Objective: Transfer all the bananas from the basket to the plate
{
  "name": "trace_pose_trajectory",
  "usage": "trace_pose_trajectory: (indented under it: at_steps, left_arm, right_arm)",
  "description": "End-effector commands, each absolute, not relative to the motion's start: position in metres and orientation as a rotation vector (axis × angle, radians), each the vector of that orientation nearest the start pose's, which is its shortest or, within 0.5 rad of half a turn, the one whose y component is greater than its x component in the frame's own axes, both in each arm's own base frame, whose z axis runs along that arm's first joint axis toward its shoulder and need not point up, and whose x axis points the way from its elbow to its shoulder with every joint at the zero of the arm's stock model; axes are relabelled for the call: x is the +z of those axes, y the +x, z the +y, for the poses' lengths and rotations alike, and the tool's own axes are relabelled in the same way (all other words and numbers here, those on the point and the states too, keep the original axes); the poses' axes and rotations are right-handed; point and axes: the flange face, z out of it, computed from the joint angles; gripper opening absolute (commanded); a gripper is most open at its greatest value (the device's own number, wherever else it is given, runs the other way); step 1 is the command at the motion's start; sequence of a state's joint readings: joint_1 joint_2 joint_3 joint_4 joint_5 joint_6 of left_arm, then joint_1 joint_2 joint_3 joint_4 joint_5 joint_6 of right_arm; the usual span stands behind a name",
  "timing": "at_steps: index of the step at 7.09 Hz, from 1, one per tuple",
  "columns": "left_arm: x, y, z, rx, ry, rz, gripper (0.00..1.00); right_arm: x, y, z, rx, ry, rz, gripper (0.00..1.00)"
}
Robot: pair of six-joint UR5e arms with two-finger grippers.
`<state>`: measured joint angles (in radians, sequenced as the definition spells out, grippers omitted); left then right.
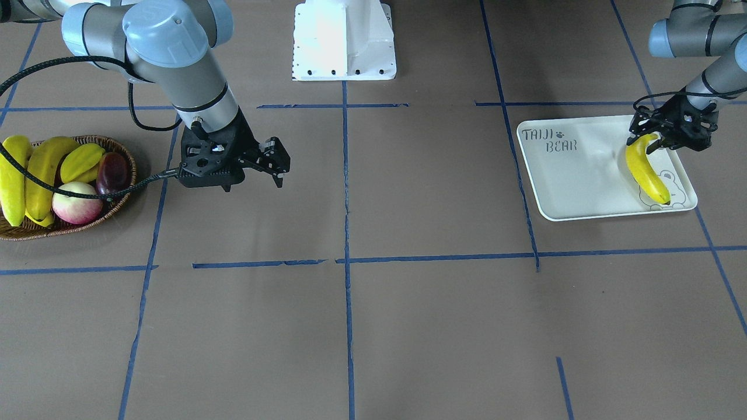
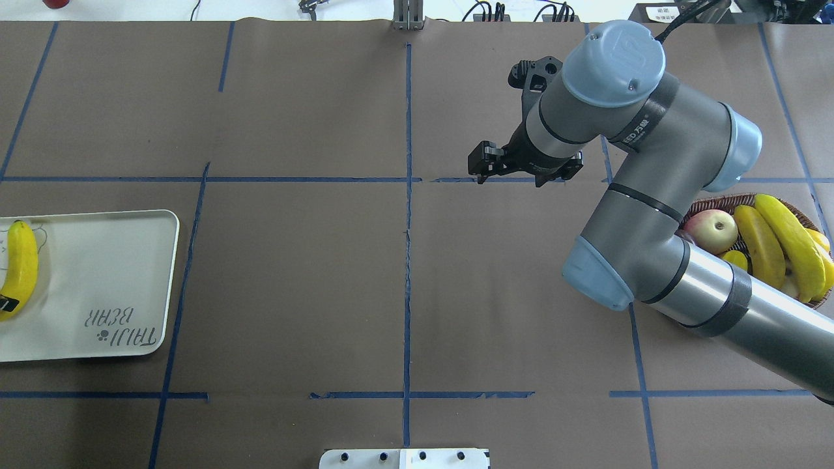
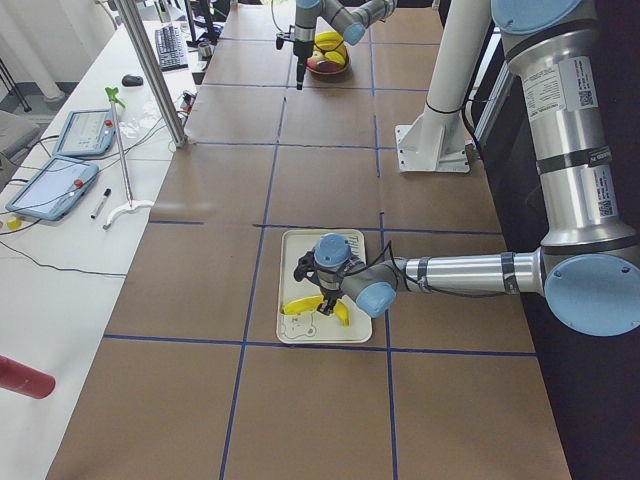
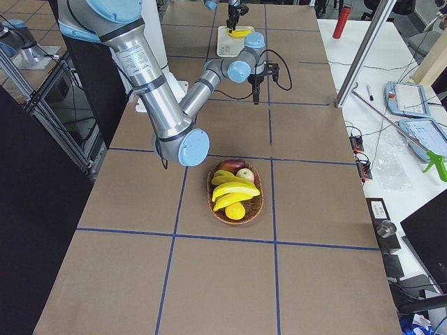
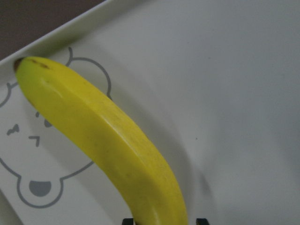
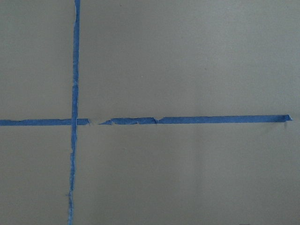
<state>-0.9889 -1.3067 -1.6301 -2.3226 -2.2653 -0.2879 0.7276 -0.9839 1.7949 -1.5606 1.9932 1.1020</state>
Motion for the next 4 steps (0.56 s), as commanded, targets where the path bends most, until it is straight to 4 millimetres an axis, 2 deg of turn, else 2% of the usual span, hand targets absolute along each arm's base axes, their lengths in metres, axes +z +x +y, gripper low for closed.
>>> trace_pose_trajectory:
  at_steps: [1, 2, 3, 4]
  left_arm:
    - [0.665, 0.161, -0.371, 0.465, 0.190, 0.843, 0.55]
    - [0.657, 0.162, -0.373, 0.467, 0.193, 0.858, 0.64]
    - [0.650, 0.160, -0.378, 0.458, 0.206, 0.868, 0.96]
    - [0.648, 0.138, -0.389, 0.404, 0.236, 0.860, 1.00]
  right_arm:
    - [0.221, -0.417, -0.495, 0.067, 0.127, -0.892, 1.00]
    - [0.219, -0.415, -0.496, 0.068, 0.129, -0.895, 1.00]
    - [0.217, -0.412, -0.498, 0.072, 0.129, -0.899, 1.00]
    - [0.216, -0.401, -0.504, 0.084, 0.125, -0.902, 1.00]
